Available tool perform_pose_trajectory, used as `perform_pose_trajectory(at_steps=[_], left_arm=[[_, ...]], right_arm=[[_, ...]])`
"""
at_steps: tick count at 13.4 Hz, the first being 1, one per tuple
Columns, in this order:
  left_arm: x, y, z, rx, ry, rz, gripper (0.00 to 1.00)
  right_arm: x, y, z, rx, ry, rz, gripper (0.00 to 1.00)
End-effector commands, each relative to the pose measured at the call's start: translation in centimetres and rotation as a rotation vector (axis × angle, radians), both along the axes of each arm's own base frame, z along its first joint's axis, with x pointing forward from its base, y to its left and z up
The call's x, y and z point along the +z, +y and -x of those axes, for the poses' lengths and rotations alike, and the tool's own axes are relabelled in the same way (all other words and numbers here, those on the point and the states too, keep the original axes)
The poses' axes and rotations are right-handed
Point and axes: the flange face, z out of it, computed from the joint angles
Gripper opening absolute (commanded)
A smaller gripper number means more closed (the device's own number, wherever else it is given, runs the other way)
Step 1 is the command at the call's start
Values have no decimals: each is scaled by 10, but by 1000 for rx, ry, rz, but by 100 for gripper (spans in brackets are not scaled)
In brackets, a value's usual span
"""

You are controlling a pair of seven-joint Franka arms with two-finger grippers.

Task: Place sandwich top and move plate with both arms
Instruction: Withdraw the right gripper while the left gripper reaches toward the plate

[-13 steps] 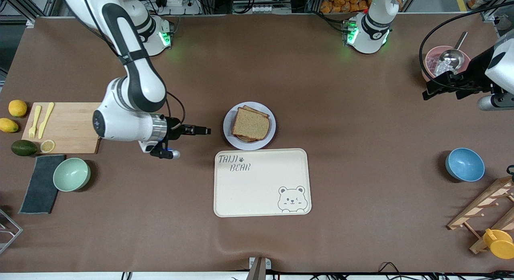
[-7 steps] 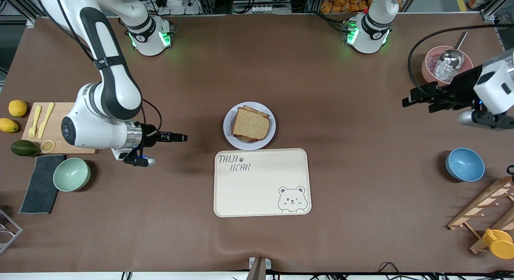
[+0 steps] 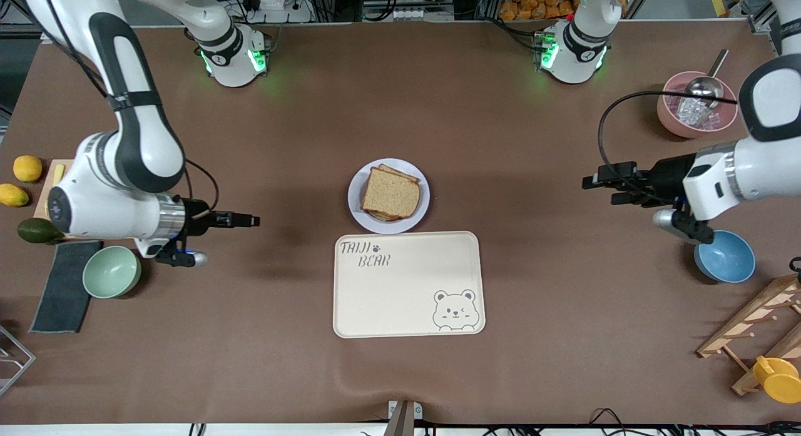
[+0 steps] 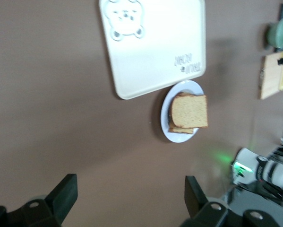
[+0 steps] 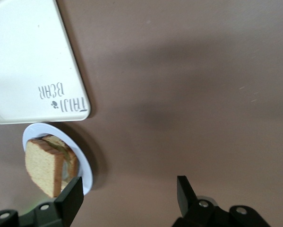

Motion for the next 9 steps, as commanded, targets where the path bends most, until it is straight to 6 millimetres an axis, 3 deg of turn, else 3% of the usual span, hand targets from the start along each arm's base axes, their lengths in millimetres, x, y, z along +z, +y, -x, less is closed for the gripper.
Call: perform_pose_trajectory(at_steps=[1, 5, 7, 9], left_arm=[[-43, -11, -11, -26, 13, 115, 100], [-92, -55, -3, 13, 54, 214, 100], [-124, -70, 8, 52, 95, 287, 100], [-164, -76, 22, 71, 84, 367, 100]], right_arm=[[10, -33, 0, 45, -27, 11, 88], [36, -66, 0, 74, -83, 74, 89], [69, -74, 2, 114, -103, 121, 95], [124, -83, -3, 163, -122, 189, 97]])
